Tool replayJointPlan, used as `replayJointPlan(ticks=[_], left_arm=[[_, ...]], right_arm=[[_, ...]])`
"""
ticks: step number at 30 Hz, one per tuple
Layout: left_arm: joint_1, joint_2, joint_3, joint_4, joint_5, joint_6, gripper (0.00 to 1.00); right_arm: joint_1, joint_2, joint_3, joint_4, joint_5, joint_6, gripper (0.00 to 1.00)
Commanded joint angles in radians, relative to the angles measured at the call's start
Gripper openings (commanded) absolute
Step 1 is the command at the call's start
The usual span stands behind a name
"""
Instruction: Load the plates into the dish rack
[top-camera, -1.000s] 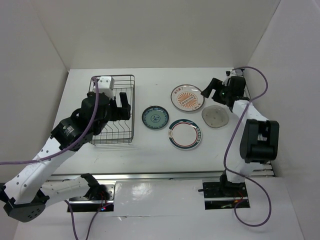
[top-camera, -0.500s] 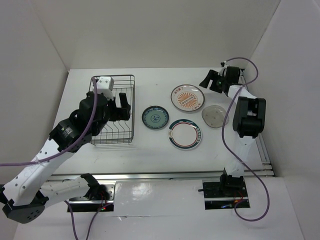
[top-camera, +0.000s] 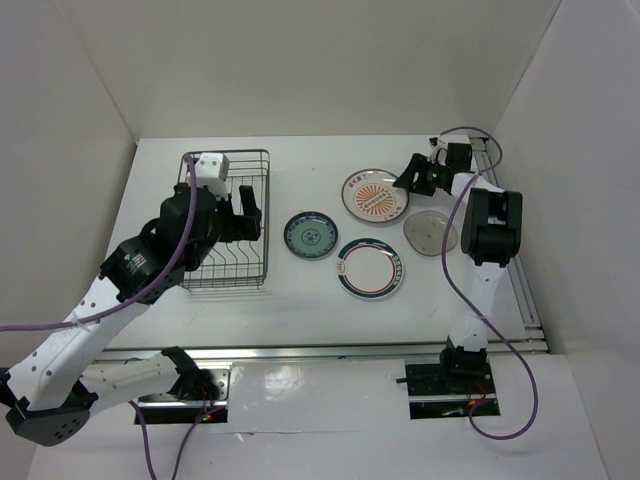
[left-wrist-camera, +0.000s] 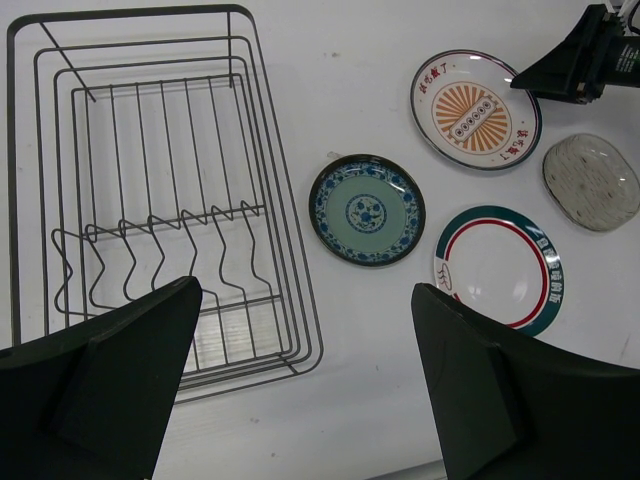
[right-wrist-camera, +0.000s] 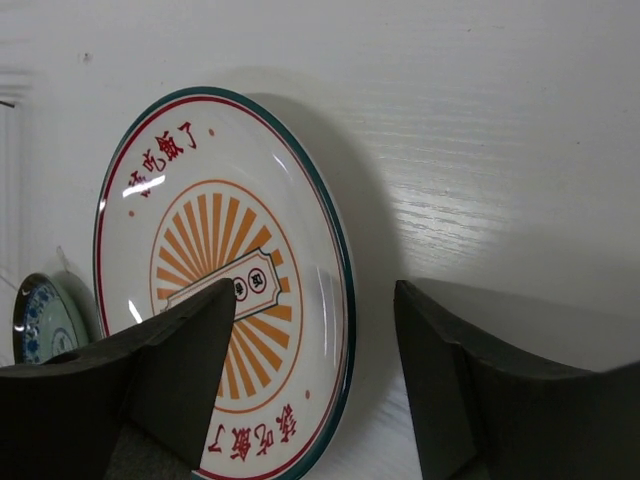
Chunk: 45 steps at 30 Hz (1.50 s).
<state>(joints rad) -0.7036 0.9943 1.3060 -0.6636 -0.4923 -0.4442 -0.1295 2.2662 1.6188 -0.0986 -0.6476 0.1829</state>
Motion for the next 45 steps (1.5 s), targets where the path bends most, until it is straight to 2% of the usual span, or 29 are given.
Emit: replayJointPlan(ticks=[1,8,10,12,13,15,16,18,20,22,24,29,34,35,40,43,45], left_arm=[[0.0,-0.003,0.004,0.045,-0.003,0.019,1.0],[0.0,-0.003,-0.005,0.045,-0.012,0.019,1.0],[0.0,-0.003,-0.005,0.045,-0.012,0.019,1.0],[0.0,-0.003,-0.005,0.045,-0.021,0.019,1.0],[0.0,0.006,-0.005,0.045,-0.022,0.019,1.0],[0.0,0.006,-0.005,0.045,-0.034,0.019,1.0],[0.0,0.006,-0.005,0.045,-0.046,0.019,1.0],[0.0,0.006,-0.005,0.045,-0.06,0.019,1.0],[0.0,0.017,-0.005,0.045,-0.069,0.01,1.0],[0.0,0.035,-0.005,0.045,-0.08,0.01,1.0],[0.0,0.047,-0.005,0.045,-0.091,0.001,1.0],[0.0,0.067,0.004,0.036,-0.101,-0.019,1.0],[0.0,0.078,-0.007,0.059,-0.072,-0.028,1.0],[0.0,0.069,-0.028,0.073,-0.063,-0.019,1.0],[0.0,0.085,-0.096,0.225,0.055,0.027,1.0],[0.01,0.167,-0.041,0.251,0.148,0.027,1.0],[0.03,0.223,-0.01,0.274,0.257,0.039,1.0]], right_arm=[[-0.012,0.03,0.038,-0.029,-0.049,-0.02,0.67],[-0.012,0.059,0.058,-0.061,-0.081,-0.04,0.6],[-0.021,0.059,0.058,-0.061,-0.081,-0.049,0.49],[-0.03,0.07,0.058,-0.061,-0.093,-0.049,0.45],[-0.03,0.07,0.067,-0.061,-0.093,-0.034,0.36],[-0.039,0.07,0.067,-0.061,-0.093,-0.034,0.32],[-0.039,0.07,0.067,-0.061,-0.084,-0.022,0.23],[-0.039,0.079,0.076,-0.061,-0.073,-0.022,0.21],[-0.039,0.088,0.099,-0.061,-0.084,-0.013,0.08],[-0.05,0.099,0.108,-0.044,-0.093,0.039,0.0],[-0.059,0.099,0.119,0.008,-0.093,0.087,0.0],[-0.059,0.017,0.024,0.224,-0.119,0.314,0.0],[-0.059,-0.107,-0.083,0.576,-0.162,0.55,0.0],[-0.059,-0.129,-0.095,0.592,-0.171,0.575,0.0],[-0.019,-0.316,-0.115,0.554,-0.207,0.532,0.0],[0.031,-0.455,-0.21,0.589,-0.248,0.514,0.0],[0.066,-0.522,-0.257,0.542,-0.248,0.423,0.0]])
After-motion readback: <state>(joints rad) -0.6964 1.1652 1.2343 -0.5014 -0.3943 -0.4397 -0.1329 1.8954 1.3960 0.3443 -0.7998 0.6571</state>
